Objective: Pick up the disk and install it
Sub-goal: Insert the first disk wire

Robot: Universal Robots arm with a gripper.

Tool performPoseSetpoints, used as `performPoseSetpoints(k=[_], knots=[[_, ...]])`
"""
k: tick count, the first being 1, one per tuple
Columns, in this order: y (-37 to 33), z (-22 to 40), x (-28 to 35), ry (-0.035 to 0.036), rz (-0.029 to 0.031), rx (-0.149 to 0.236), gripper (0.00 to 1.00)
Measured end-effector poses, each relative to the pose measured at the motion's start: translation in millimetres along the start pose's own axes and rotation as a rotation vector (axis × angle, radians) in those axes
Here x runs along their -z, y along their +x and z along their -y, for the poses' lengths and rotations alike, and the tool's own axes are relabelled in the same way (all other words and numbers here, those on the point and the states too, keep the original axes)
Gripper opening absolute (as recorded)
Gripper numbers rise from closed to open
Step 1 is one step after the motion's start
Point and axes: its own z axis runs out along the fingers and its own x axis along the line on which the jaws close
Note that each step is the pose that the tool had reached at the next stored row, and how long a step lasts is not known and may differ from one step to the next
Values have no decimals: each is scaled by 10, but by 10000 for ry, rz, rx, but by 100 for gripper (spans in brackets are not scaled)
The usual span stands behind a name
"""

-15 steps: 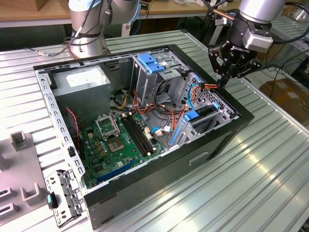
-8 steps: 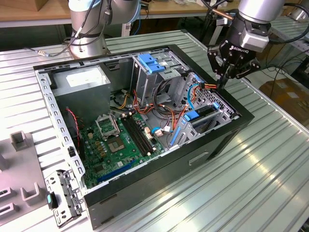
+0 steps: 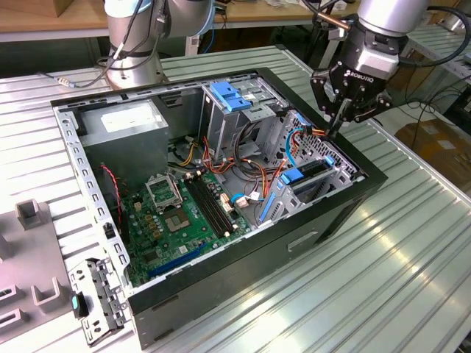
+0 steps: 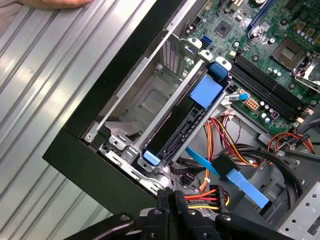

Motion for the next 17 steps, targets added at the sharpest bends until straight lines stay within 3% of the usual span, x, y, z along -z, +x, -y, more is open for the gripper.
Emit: performPoseSetpoints(k=[5,10,13,17], knots=[[-20,-29,0,-9,2,-148,16],[-21,-29,0,-55,13,-859,16],[-21,-29,-2,-97,25,-1528,16],[-21,-28,-2,-98,26,-1541,16]])
